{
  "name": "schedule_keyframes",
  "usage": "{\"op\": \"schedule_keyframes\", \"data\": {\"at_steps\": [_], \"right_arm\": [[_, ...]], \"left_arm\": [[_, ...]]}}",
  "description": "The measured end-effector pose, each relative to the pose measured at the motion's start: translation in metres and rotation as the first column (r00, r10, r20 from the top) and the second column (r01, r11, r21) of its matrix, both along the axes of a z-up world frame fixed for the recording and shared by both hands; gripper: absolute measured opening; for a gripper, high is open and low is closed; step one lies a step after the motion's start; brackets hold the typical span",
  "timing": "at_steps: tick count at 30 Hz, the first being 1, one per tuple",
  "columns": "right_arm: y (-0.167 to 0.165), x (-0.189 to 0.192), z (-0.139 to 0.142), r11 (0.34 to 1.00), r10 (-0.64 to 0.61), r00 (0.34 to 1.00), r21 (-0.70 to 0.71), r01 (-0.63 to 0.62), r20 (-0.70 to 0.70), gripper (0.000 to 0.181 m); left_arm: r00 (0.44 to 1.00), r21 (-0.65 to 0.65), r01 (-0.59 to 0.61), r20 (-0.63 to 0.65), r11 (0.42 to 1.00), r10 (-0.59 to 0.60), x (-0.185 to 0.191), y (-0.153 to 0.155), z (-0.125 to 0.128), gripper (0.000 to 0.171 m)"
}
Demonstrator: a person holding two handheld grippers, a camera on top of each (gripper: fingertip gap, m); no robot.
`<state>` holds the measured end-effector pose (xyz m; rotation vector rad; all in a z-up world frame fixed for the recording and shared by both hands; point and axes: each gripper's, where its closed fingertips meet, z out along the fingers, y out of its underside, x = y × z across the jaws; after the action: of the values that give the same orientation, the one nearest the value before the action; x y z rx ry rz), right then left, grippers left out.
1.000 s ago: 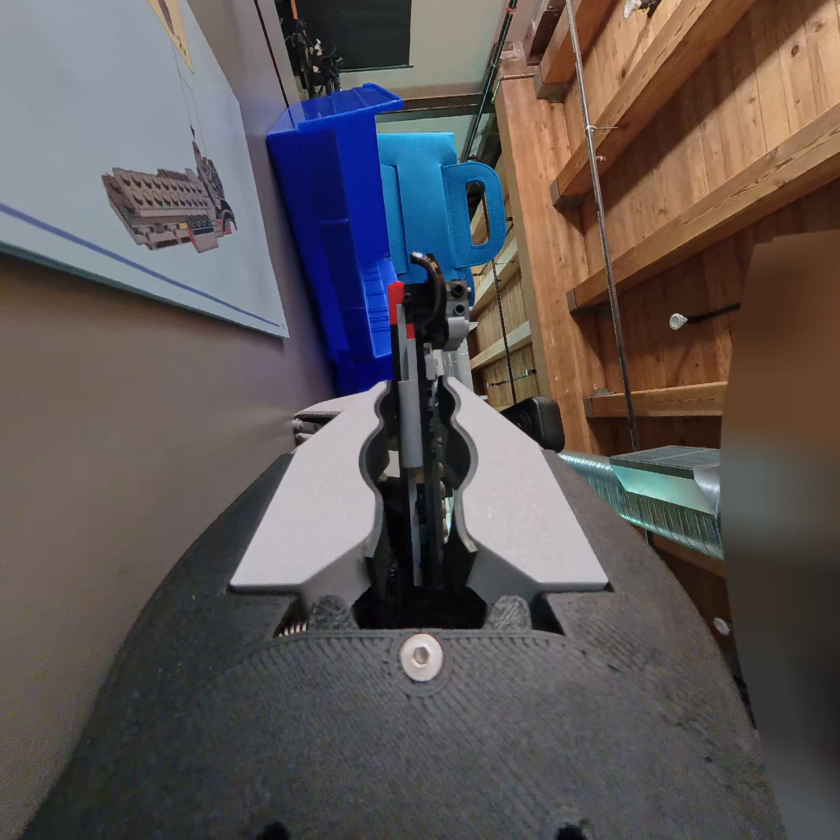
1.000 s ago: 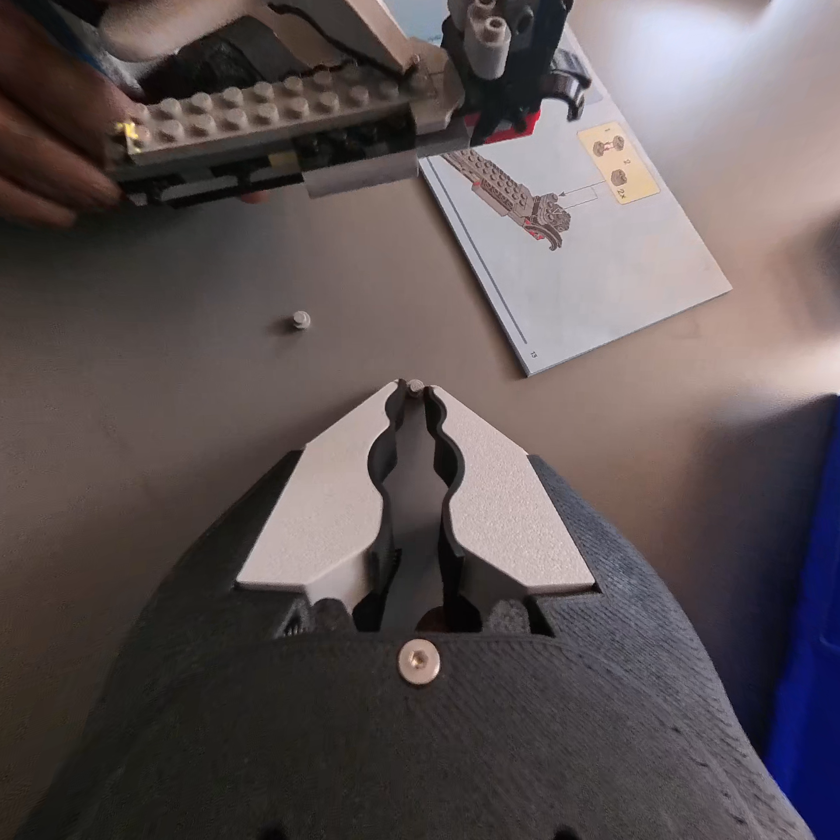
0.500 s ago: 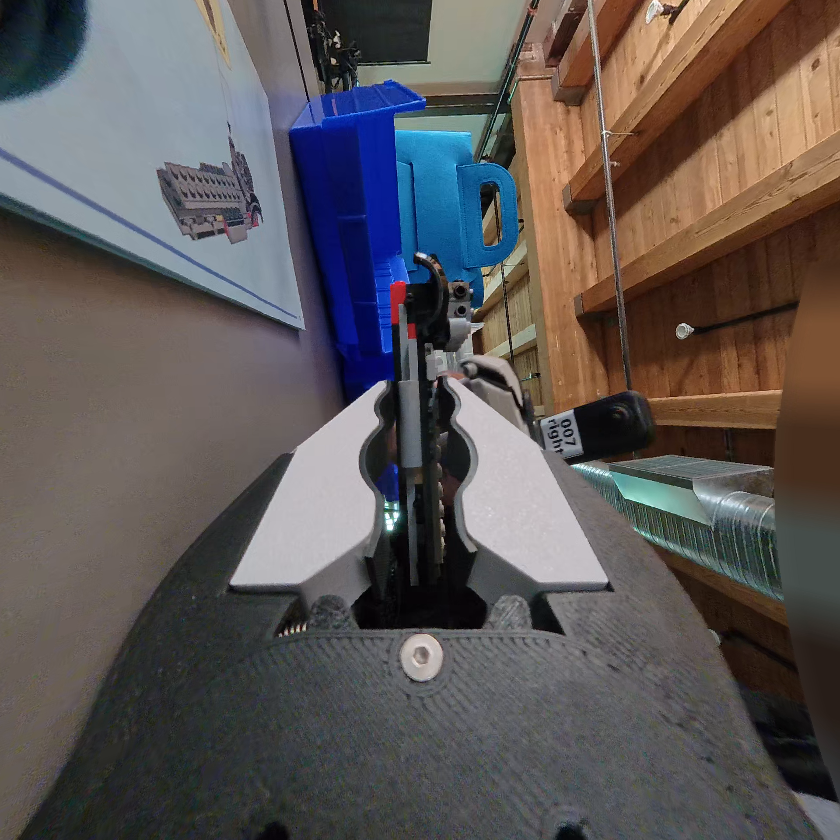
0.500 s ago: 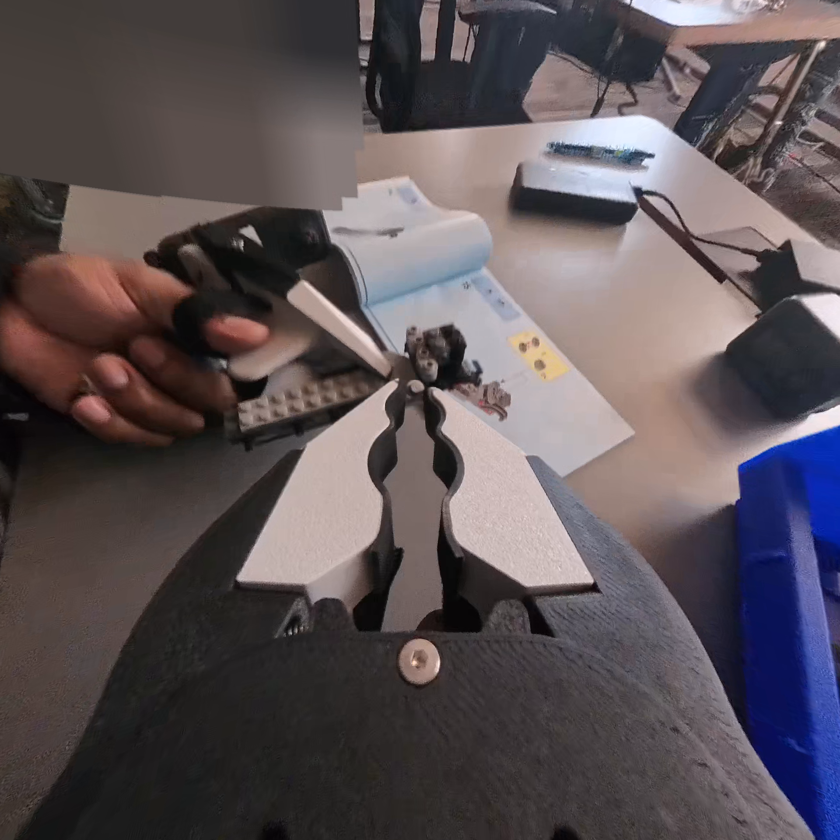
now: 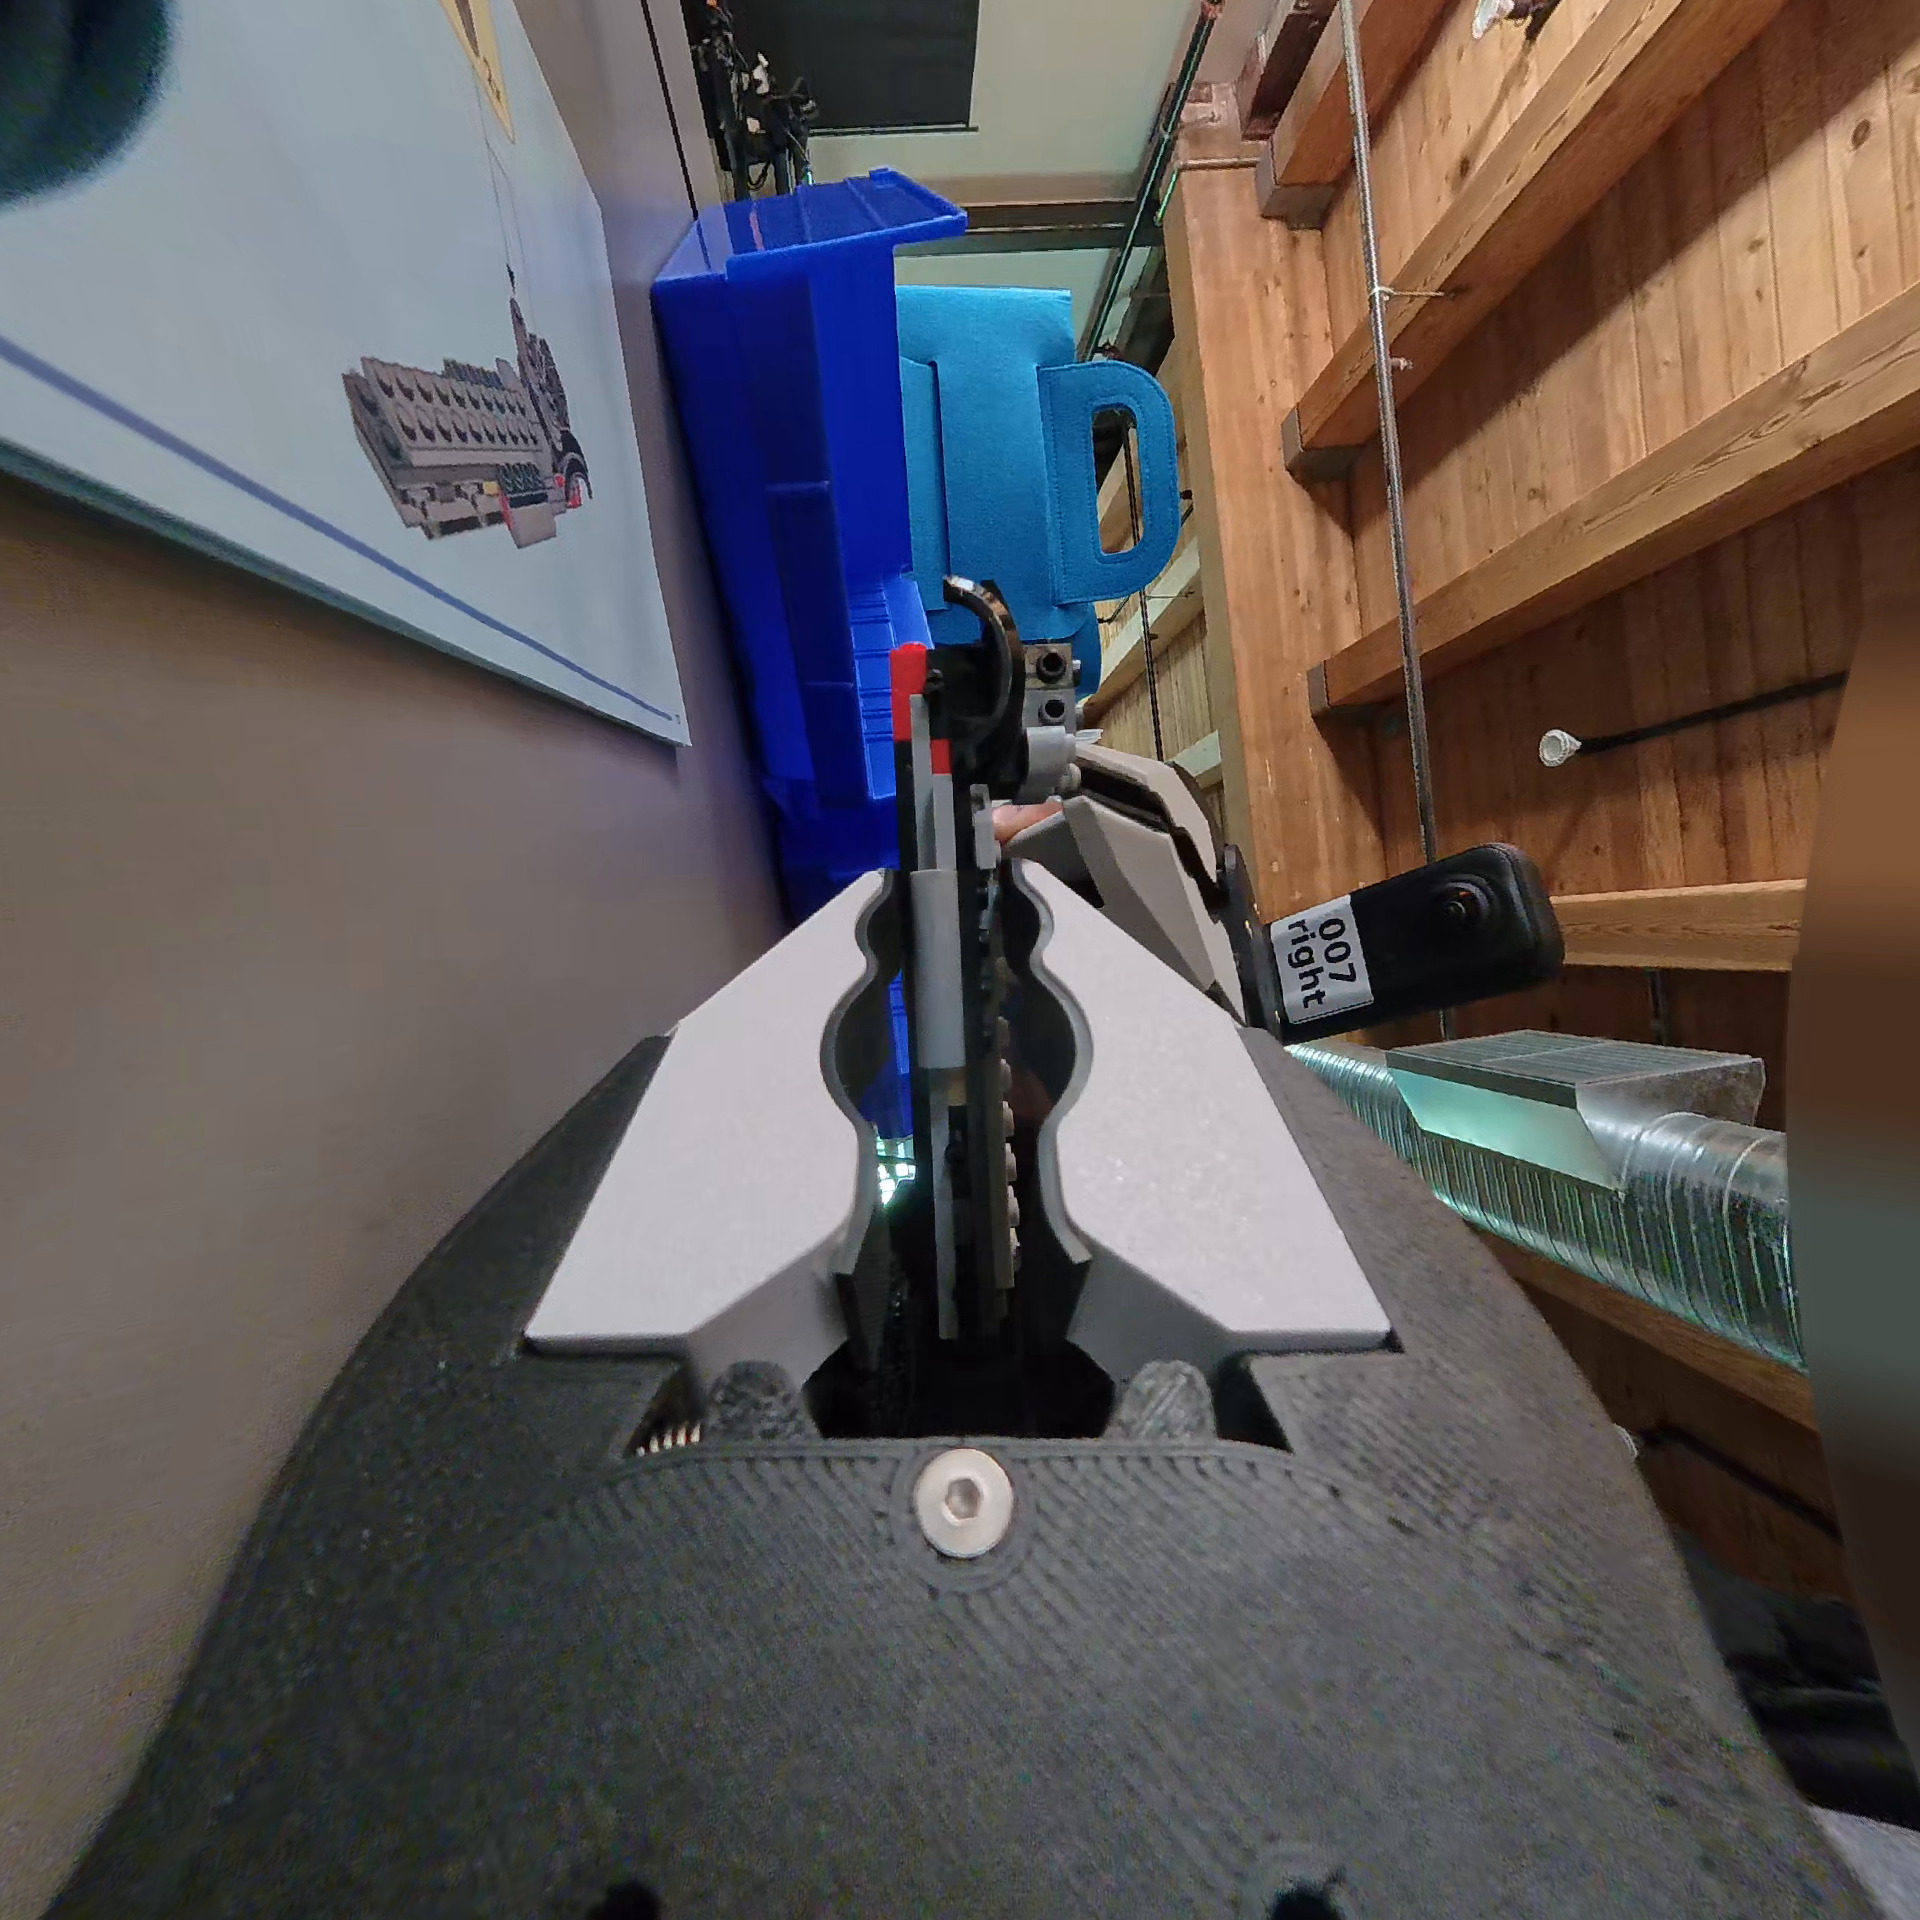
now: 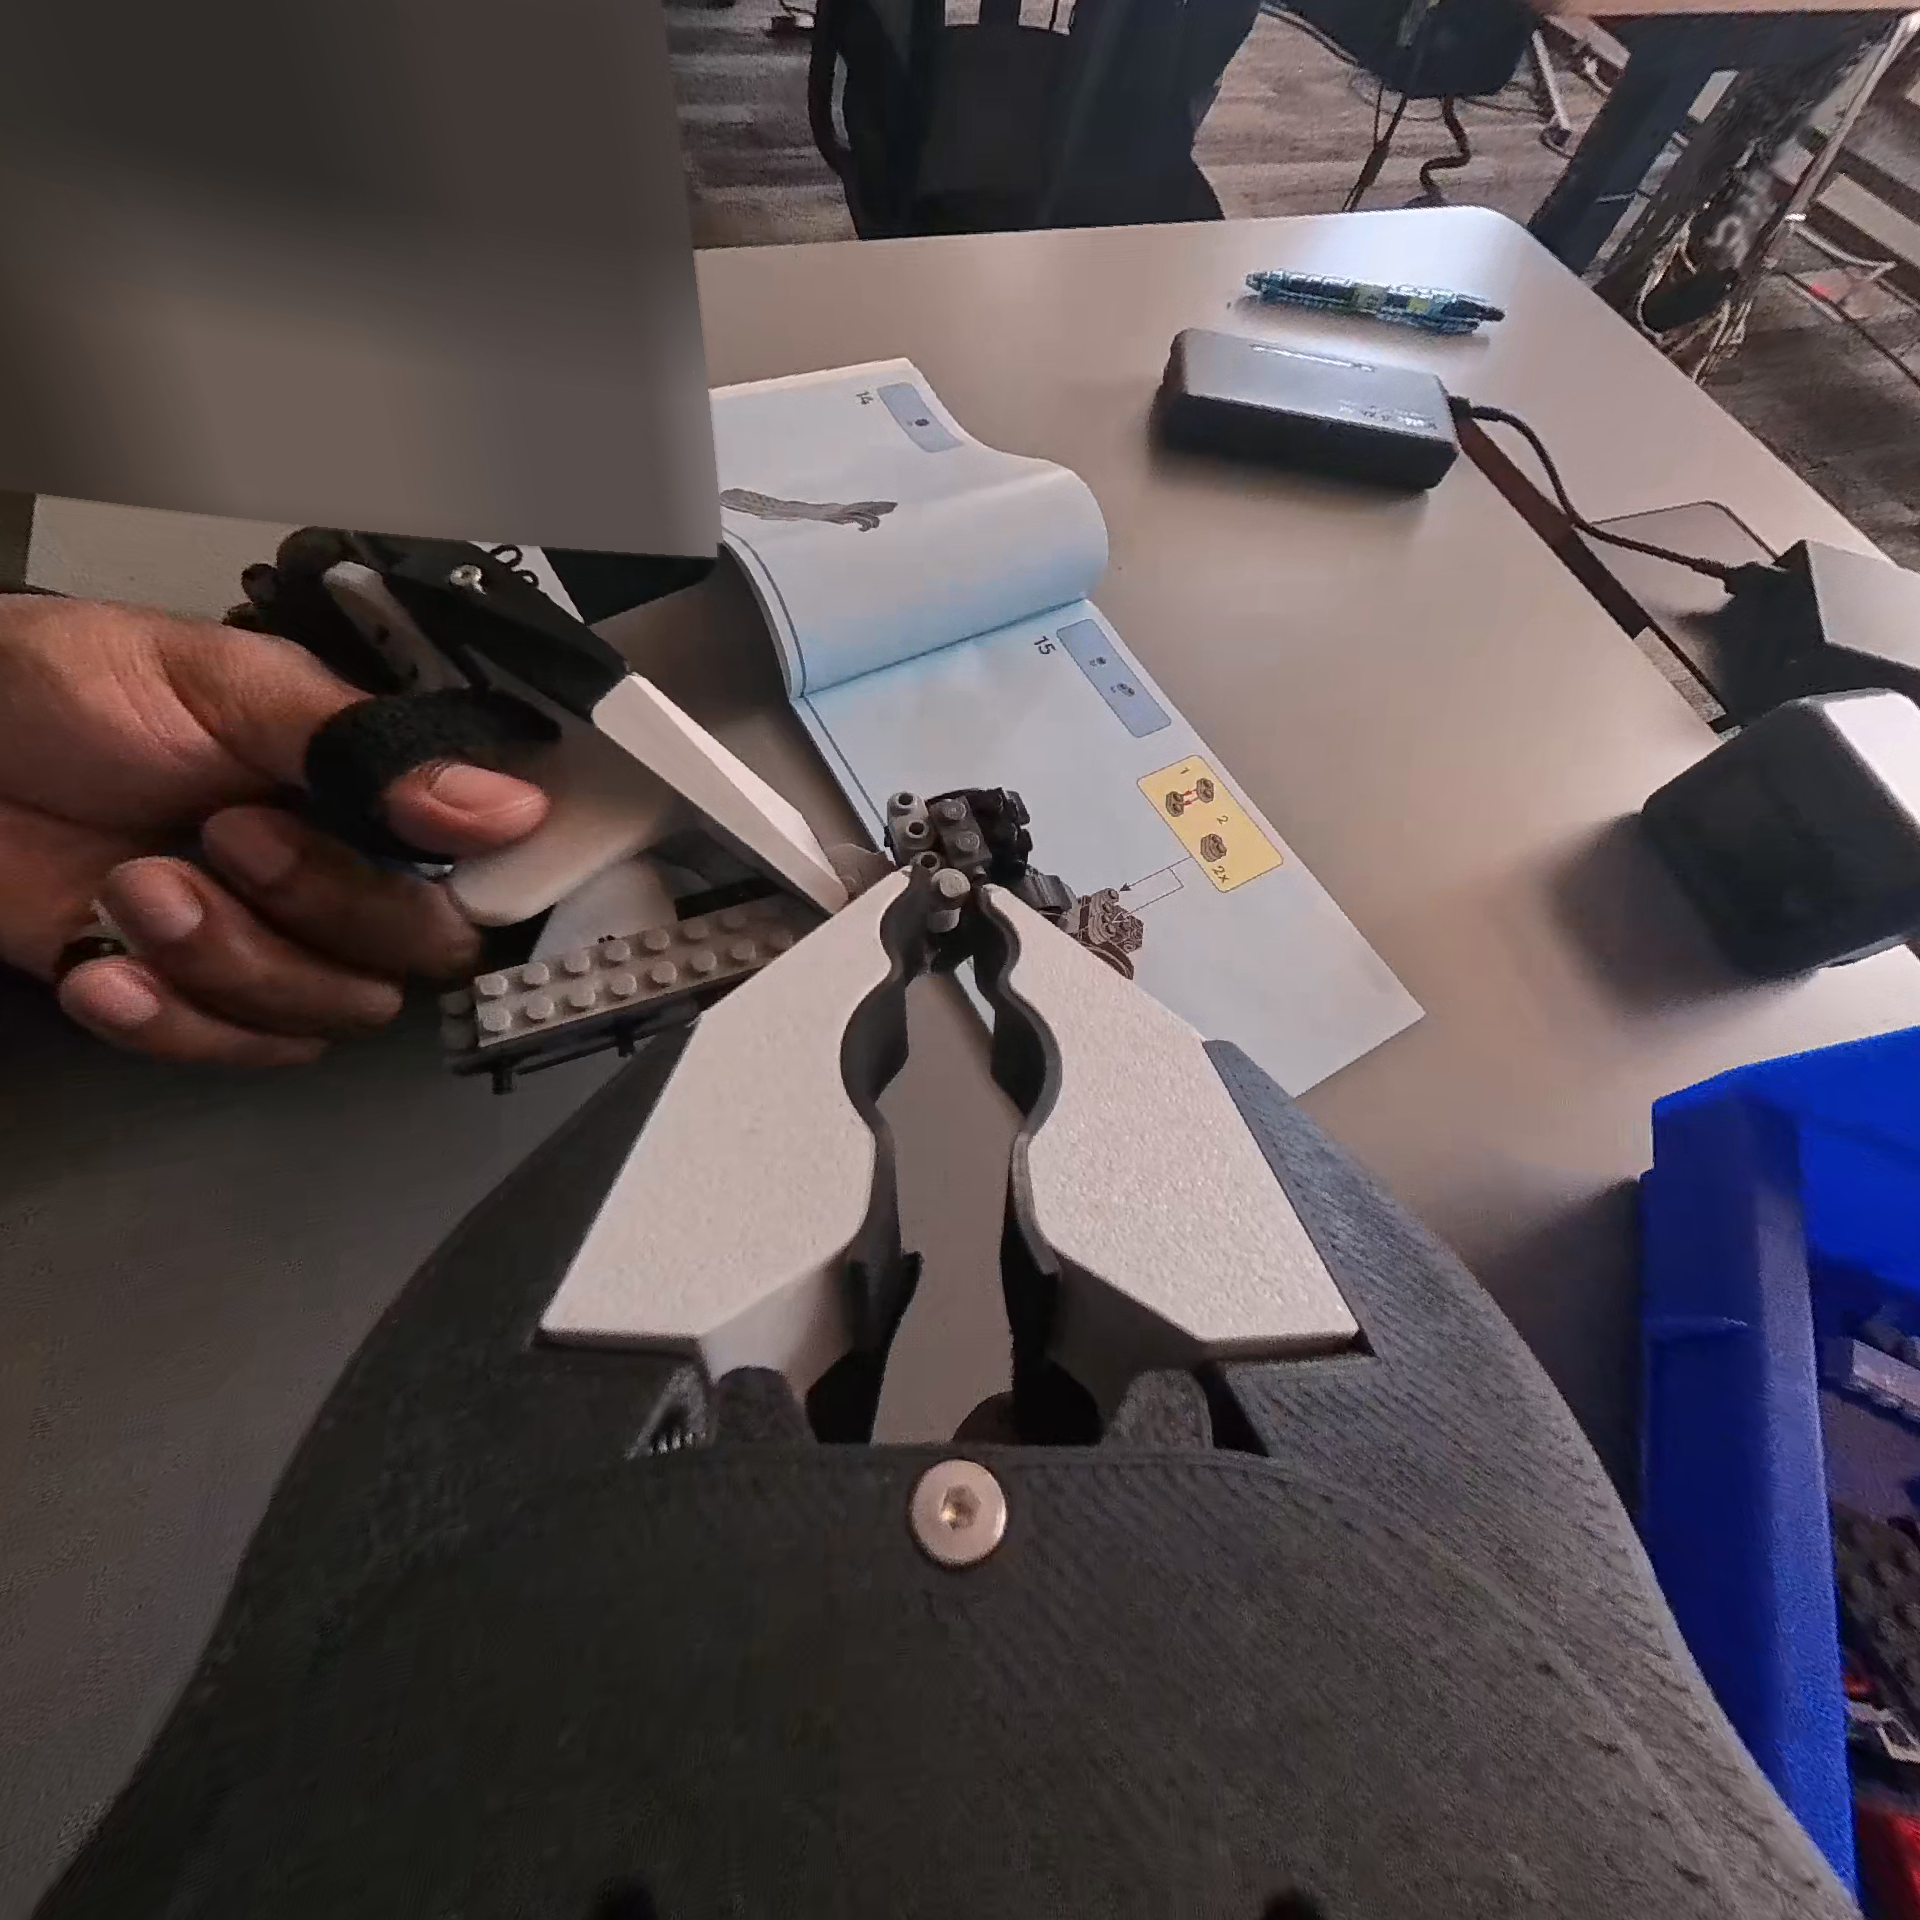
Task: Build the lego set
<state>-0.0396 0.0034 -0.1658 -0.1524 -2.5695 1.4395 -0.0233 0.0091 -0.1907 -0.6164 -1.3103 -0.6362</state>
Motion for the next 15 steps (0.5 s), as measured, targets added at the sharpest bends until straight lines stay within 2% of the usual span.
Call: {"op": "schedule_keyframes", "data": {"at_steps": [15], "right_arm": [[-0.0013,0.0016,-0.0048,1.0,0.009,1.0,0.019,-0.009,-0.005,0.013]], "left_arm": [[1.0,-0.001,0.0,-0.002,1.0,0.0,0.0003,-0.0001,0.0001,0.018]]}}
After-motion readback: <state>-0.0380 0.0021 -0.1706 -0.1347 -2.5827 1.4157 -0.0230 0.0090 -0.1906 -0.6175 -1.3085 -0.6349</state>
